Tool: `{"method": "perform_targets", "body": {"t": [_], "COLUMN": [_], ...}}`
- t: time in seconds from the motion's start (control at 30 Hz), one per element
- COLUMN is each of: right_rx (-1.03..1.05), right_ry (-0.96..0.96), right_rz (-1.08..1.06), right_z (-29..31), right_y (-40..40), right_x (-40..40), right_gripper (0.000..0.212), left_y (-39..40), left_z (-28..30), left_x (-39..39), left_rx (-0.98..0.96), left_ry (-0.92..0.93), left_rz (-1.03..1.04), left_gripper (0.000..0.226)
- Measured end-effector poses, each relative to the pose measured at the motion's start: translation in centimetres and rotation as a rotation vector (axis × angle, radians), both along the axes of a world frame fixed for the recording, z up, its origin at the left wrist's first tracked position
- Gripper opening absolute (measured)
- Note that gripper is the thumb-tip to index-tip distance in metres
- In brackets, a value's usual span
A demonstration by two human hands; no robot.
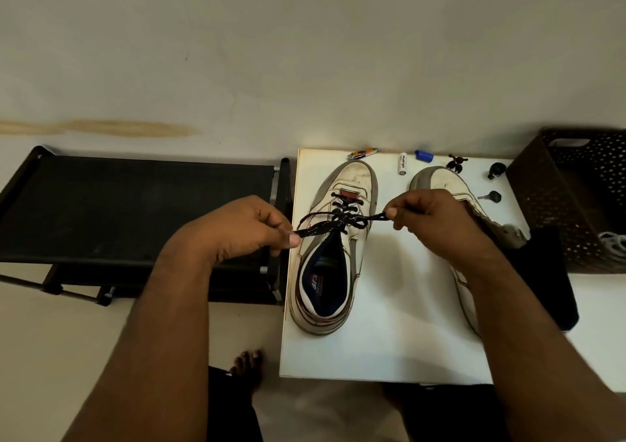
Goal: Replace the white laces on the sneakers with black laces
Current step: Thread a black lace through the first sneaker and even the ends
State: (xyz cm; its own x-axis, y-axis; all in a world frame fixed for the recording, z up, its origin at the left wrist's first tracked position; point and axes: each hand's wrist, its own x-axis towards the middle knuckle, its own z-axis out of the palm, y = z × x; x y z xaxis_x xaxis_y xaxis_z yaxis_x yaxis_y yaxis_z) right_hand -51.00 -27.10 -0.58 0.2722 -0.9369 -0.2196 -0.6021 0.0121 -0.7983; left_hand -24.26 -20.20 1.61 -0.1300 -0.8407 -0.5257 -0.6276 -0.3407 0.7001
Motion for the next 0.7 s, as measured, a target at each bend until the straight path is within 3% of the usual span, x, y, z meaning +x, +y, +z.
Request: {"method": "perform_targets", "body": {"t": [0.1, 0.27, 0.4, 0.47, 0.57, 0.7], "right_rx": [0.108, 0.372, 0.432, 0.351, 0.128, 0.128], "right_ry": [-0.232, -0.833, -0.98, -0.773, -0.17, -0.079], "right_rz": [-0.072, -0.006, -0.018, -0.054, -0.036, -0.029], "right_z": [0.1, 0.2, -0.1, 0.0, 0.6, 0.8], "right_y": [-0.1, 0.3, 0.6, 0.4, -0.3, -0.4], "right_x": [-0.1, 1.3, 2.6, 2.2, 0.0, -1.1], "right_gripper": [0.013, 0.018, 0.028, 0.031, 0.029, 0.023], "left_y": [-0.5, -1.5, -1.4, -1.5, -1.5, -1.4], "left_z": [0.1, -1.0, -2.1, -2.3, -2.6, -2.7], "left_x": [-1.0, -4.6, -5.9, -5.2, -3.3, -2.8], "left_rx": [-0.087, -0.147, -0.282, -0.279, -0.265, -0.288], "left_ry": [0.039, 0.155, 0.033, -0.032, -0.188, -0.271], "left_rz": [0.274, 0.64, 0.637, 0.559, 0.502, 0.502], "left_gripper": [0.023, 0.016, 0.019, 0.021, 0.033, 0.034]}}
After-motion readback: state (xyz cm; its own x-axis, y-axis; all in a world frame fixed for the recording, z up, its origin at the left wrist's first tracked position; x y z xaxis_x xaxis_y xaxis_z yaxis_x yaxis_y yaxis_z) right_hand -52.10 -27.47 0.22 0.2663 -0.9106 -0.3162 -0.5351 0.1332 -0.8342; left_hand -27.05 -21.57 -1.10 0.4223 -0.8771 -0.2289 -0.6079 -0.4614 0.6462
